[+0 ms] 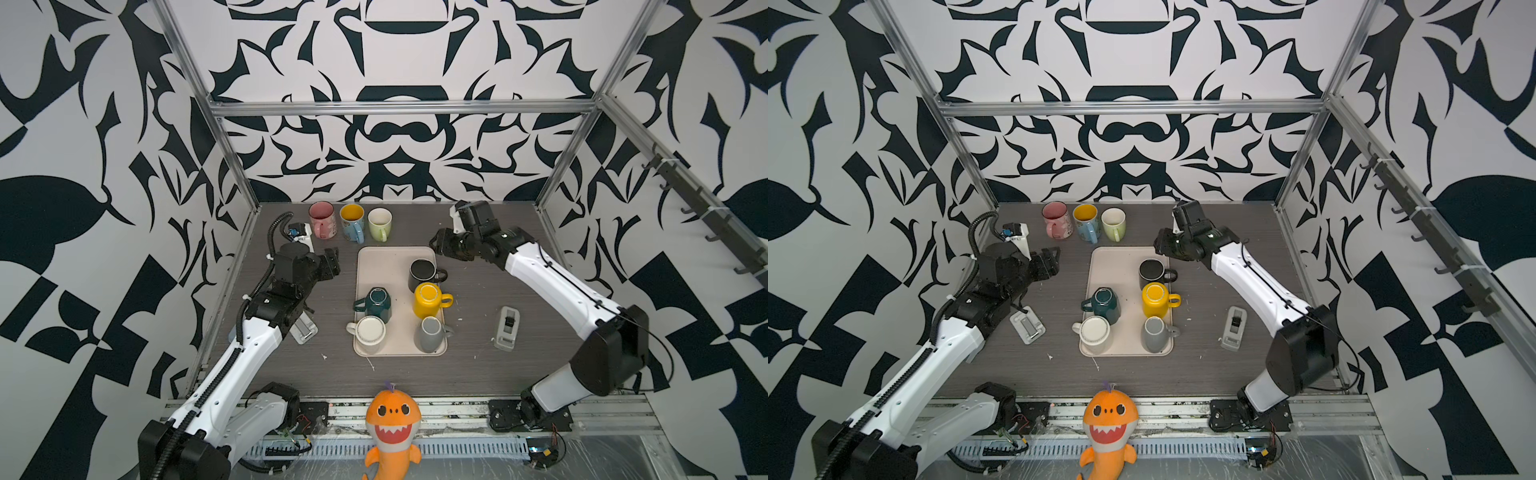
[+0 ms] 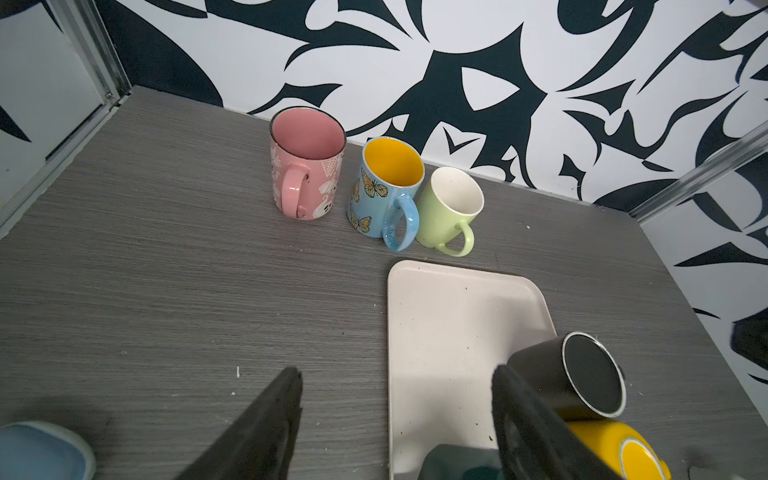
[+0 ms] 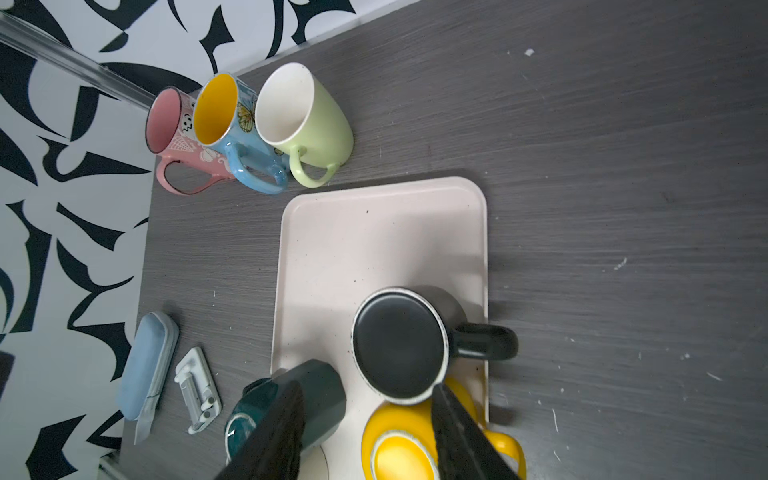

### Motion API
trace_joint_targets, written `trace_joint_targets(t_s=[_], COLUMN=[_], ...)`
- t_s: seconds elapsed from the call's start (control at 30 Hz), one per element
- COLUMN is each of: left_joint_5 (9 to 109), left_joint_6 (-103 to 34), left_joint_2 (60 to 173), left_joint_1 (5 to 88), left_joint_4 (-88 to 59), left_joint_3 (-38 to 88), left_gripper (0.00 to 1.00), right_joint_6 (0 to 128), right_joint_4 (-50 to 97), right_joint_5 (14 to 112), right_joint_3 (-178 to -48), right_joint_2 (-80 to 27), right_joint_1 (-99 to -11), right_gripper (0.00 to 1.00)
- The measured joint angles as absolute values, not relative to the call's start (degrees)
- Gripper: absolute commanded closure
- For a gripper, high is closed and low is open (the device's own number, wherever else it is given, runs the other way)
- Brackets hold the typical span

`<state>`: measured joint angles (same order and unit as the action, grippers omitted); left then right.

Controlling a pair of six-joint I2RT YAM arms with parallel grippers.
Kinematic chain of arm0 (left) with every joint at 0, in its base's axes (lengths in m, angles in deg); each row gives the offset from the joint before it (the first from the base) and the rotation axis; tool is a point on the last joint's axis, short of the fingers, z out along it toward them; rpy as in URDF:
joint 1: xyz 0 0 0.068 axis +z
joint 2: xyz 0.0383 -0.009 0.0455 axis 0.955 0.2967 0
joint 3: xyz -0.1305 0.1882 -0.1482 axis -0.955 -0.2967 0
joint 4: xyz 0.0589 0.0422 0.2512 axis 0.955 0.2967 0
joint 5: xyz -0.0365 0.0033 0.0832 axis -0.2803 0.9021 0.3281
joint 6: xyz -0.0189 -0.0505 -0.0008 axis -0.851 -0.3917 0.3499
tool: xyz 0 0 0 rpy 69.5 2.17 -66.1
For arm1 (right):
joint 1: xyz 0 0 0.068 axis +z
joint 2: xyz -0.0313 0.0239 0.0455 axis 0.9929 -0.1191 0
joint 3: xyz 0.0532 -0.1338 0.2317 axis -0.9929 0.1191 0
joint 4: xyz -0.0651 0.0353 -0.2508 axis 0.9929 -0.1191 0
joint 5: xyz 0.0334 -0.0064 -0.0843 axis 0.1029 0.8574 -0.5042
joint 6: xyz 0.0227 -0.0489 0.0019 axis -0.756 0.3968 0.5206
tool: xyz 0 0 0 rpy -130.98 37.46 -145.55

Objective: Turn the mug right side up
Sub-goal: 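Withdraw the right gripper and move it to the black mug on the tray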

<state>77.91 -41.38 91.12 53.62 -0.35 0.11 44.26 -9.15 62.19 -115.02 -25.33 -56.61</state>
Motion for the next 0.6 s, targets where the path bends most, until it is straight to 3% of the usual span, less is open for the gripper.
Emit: trace_joint_targets(t_s=[0.37, 0.6], left_joint_5=[77.8, 78.0], left_joint_6=[-43.5, -44.4], left_joint_2=[92.4, 92.4], left_joint_1=[53.6, 53.6], left_joint_4=[-0.5, -0.5], left_joint_3=[0.1, 0.1], left_gripper=[0.24, 0.24], right_joint_6=[21.3, 6.9], right_joint_4=[-3.3, 3.4], right_joint_5=[74.8, 83.0], right_joint_3=[-99.1, -91.8], right_joint_2=[-17.3, -19.9], right_joint_1=[-66.2, -71.9], right_gripper=[0.48, 0.50])
